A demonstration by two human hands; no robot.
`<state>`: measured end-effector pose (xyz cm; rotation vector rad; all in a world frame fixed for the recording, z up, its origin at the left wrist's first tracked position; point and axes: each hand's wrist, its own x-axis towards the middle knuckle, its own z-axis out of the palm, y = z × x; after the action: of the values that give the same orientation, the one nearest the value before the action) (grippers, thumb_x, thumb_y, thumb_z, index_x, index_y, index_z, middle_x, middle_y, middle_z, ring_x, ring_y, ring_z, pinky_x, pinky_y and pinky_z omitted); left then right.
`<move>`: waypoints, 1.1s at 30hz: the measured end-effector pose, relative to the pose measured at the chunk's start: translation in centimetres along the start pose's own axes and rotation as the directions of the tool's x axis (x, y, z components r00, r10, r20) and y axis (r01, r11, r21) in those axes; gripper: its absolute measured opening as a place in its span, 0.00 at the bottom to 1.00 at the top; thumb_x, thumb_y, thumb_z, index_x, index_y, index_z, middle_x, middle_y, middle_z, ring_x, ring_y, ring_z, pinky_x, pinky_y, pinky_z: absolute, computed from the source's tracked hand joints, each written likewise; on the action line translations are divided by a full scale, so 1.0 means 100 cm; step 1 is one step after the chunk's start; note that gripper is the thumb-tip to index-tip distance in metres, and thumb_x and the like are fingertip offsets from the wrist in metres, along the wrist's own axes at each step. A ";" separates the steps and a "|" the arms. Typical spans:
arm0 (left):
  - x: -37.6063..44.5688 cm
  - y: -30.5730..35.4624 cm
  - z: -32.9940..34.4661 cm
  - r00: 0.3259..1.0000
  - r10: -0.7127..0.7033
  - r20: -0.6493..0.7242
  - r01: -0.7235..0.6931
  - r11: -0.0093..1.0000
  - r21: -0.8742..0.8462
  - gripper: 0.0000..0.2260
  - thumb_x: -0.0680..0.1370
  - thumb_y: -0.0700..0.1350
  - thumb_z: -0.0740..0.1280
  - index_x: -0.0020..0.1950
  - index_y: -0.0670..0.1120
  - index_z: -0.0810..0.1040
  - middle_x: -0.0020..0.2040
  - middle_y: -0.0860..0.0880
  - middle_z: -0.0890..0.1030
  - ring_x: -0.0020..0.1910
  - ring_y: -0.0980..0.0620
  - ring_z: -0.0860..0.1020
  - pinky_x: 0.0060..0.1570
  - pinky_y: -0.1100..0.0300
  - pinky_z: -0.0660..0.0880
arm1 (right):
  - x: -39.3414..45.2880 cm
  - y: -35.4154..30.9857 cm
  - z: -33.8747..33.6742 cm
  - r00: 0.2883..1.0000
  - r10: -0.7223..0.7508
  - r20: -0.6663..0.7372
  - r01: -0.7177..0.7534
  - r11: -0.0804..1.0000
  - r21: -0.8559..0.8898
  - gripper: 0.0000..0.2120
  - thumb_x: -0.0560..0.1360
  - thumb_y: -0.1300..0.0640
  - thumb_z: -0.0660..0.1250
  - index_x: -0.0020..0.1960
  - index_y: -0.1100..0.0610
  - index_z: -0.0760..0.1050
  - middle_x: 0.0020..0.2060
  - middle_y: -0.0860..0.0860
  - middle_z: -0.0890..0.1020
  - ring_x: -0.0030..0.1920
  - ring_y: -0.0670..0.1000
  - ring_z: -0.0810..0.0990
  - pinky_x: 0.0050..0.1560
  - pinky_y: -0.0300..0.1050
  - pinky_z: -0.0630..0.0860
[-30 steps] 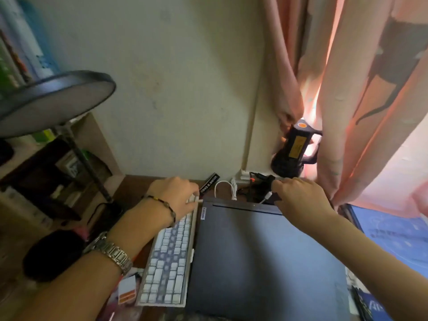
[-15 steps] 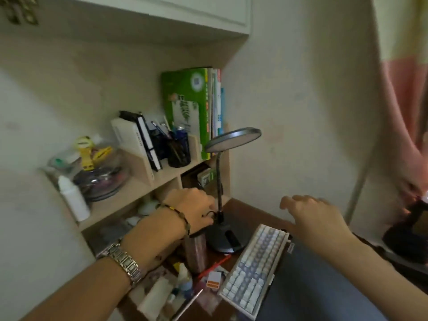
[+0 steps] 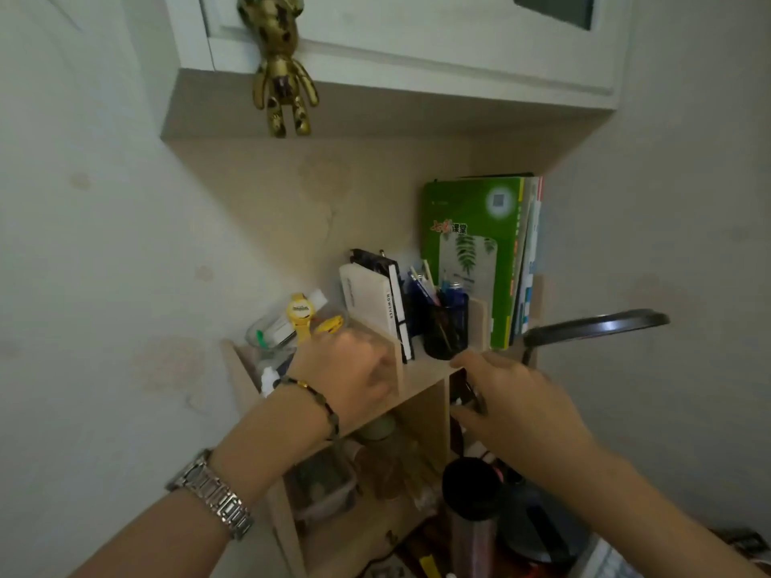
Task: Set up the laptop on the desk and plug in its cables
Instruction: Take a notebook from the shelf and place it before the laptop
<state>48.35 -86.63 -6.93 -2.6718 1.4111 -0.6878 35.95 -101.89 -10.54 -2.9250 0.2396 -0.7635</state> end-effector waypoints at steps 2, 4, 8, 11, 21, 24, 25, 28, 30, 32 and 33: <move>0.010 -0.017 0.003 0.999 0.000 -0.042 -0.001 1.000 -0.020 0.10 0.75 0.54 0.58 0.48 0.51 0.75 0.49 0.50 0.79 0.46 0.50 0.77 0.43 0.58 0.73 | 0.027 -0.005 0.008 1.000 -0.001 -0.029 0.002 0.999 0.035 0.15 0.74 0.48 0.62 0.60 0.50 0.67 0.52 0.49 0.78 0.49 0.51 0.79 0.46 0.50 0.79; 0.023 -0.034 0.006 0.998 0.008 -0.067 -0.012 0.998 -0.060 0.11 0.74 0.55 0.60 0.52 0.52 0.75 0.51 0.51 0.79 0.48 0.51 0.76 0.48 0.55 0.74 | 0.054 -0.007 0.017 0.999 0.011 -0.046 -0.007 0.997 0.073 0.19 0.74 0.49 0.64 0.63 0.49 0.64 0.54 0.50 0.77 0.52 0.53 0.79 0.45 0.52 0.80; 0.057 -0.060 0.007 0.991 0.016 -0.130 -0.029 0.995 -0.098 0.16 0.72 0.54 0.64 0.58 0.53 0.74 0.54 0.52 0.80 0.52 0.51 0.76 0.51 0.55 0.74 | 0.105 -0.005 0.038 0.997 0.025 -0.067 -0.017 0.992 0.123 0.30 0.72 0.49 0.68 0.67 0.45 0.57 0.60 0.51 0.74 0.57 0.55 0.77 0.47 0.54 0.80; 0.082 -0.071 0.006 0.990 0.032 -0.135 -0.047 0.994 -0.104 0.18 0.72 0.54 0.65 0.61 0.53 0.72 0.58 0.51 0.78 0.54 0.49 0.76 0.53 0.53 0.74 | 0.134 -0.001 0.055 0.996 0.046 -0.081 -0.031 0.983 0.180 0.33 0.72 0.50 0.69 0.70 0.44 0.54 0.63 0.52 0.72 0.60 0.55 0.75 0.50 0.54 0.78; 0.116 -0.092 0.020 0.997 0.068 -0.045 -0.072 0.992 -0.101 0.20 0.73 0.51 0.65 0.64 0.53 0.69 0.61 0.51 0.75 0.57 0.50 0.74 0.55 0.53 0.72 | 0.169 0.000 0.086 0.986 0.027 -0.163 0.022 0.955 0.294 0.25 0.73 0.52 0.67 0.65 0.46 0.60 0.55 0.52 0.75 0.52 0.55 0.77 0.43 0.52 0.77; 0.115 -0.096 0.026 0.998 0.038 -0.046 -0.043 0.993 -0.109 0.20 0.72 0.51 0.65 0.64 0.52 0.69 0.61 0.50 0.76 0.56 0.48 0.74 0.53 0.54 0.73 | 0.170 -0.002 0.090 0.982 0.072 -0.175 -0.007 0.937 0.349 0.23 0.73 0.54 0.68 0.63 0.47 0.60 0.53 0.53 0.76 0.51 0.57 0.78 0.43 0.56 0.78; 0.114 -0.097 0.027 0.998 0.028 -0.056 -0.035 0.993 -0.112 0.20 0.72 0.51 0.65 0.63 0.52 0.70 0.60 0.49 0.76 0.55 0.48 0.75 0.52 0.54 0.73 | 0.171 -0.002 0.091 0.979 0.091 -0.185 -0.016 0.928 0.372 0.23 0.73 0.56 0.67 0.62 0.47 0.60 0.52 0.54 0.77 0.51 0.57 0.78 0.43 0.56 0.79; 0.111 -0.102 0.030 0.997 -0.013 -0.081 0.003 0.992 -0.126 0.20 0.72 0.52 0.65 0.63 0.51 0.70 0.58 0.48 0.78 0.54 0.47 0.75 0.50 0.52 0.75 | 0.171 -0.001 0.093 0.967 0.143 -0.213 -0.033 0.893 0.449 0.23 0.72 0.63 0.66 0.62 0.49 0.61 0.53 0.56 0.76 0.51 0.57 0.79 0.45 0.57 0.80; 0.108 -0.104 0.031 0.995 -0.046 -0.086 0.034 0.990 -0.134 0.21 0.72 0.53 0.66 0.64 0.51 0.70 0.58 0.48 0.78 0.54 0.47 0.75 0.50 0.52 0.75 | 0.166 0.001 0.091 0.960 0.175 -0.217 -0.051 0.876 0.480 0.24 0.72 0.64 0.65 0.62 0.47 0.60 0.54 0.55 0.76 0.52 0.57 0.79 0.46 0.57 0.81; 0.104 -0.106 0.031 0.993 -0.072 -0.098 0.057 0.987 -0.153 0.20 0.71 0.53 0.66 0.62 0.51 0.71 0.57 0.48 0.78 0.54 0.47 0.75 0.50 0.53 0.75 | 0.158 0.005 0.087 0.955 0.180 -0.237 -0.047 0.877 0.478 0.25 0.72 0.64 0.65 0.60 0.45 0.59 0.52 0.54 0.77 0.50 0.56 0.79 0.42 0.55 0.82; 0.102 -0.107 0.030 0.991 -0.085 -0.104 0.067 0.984 -0.168 0.19 0.71 0.53 0.66 0.61 0.51 0.72 0.57 0.48 0.78 0.54 0.47 0.75 0.50 0.53 0.74 | 0.154 0.007 0.085 0.951 0.174 -0.256 -0.036 0.885 0.465 0.25 0.71 0.65 0.65 0.60 0.46 0.59 0.50 0.53 0.78 0.48 0.55 0.80 0.40 0.53 0.82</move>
<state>62.77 -88.97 -3.41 -2.8683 1.4580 -0.7698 53.28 -104.83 -10.67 -2.3334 0.2079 -1.0678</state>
